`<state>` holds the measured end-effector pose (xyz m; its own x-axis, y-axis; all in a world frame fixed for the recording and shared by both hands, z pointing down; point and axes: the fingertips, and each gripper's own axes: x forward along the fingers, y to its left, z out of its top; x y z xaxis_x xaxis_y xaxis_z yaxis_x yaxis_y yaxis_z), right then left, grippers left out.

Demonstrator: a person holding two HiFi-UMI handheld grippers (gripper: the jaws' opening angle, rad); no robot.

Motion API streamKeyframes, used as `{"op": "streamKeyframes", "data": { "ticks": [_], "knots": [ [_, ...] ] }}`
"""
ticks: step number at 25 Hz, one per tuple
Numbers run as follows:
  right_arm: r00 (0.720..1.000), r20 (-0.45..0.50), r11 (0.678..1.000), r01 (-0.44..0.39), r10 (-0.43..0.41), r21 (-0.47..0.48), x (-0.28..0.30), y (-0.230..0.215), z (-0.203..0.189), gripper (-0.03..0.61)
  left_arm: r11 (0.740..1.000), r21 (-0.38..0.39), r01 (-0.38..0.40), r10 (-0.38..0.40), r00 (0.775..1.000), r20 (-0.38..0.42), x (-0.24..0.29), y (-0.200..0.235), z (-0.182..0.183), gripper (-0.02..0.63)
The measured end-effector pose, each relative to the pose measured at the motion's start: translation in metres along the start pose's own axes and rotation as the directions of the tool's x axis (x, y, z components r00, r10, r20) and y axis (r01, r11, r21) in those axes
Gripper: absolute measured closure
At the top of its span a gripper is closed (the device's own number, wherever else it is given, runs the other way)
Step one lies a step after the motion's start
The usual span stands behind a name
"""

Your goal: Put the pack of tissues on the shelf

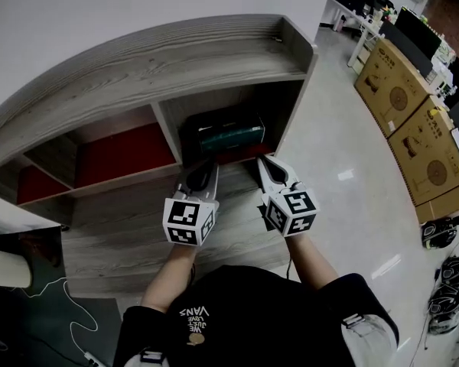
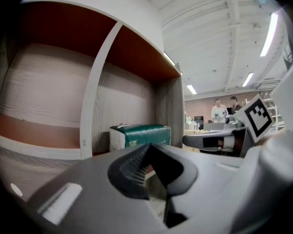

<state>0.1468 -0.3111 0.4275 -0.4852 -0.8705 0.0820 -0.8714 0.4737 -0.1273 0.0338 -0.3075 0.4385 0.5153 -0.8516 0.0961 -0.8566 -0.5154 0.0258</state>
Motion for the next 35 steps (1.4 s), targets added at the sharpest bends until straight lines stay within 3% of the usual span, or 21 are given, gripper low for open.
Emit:
{"op": "streamKeyframes", "data": {
  "ticks": [14,35],
  "knots": [
    [0.997,0.032,0.997,0.072,-0.073,0.011,-0.031,0.03,0.001,0.574,0.993,-0.01,0.117,-0.116,0.992,0.056,-0.029,-0.008,0.008,0.561],
    [0.98,0.055,0.982,0.187,-0.189,0.037,-0.074,0.076,-0.02,0.574,0.966,0.002,0.26,-0.26,0.965,0.041,-0.096,-0.01,-0.017,0.561]
  ]
}}
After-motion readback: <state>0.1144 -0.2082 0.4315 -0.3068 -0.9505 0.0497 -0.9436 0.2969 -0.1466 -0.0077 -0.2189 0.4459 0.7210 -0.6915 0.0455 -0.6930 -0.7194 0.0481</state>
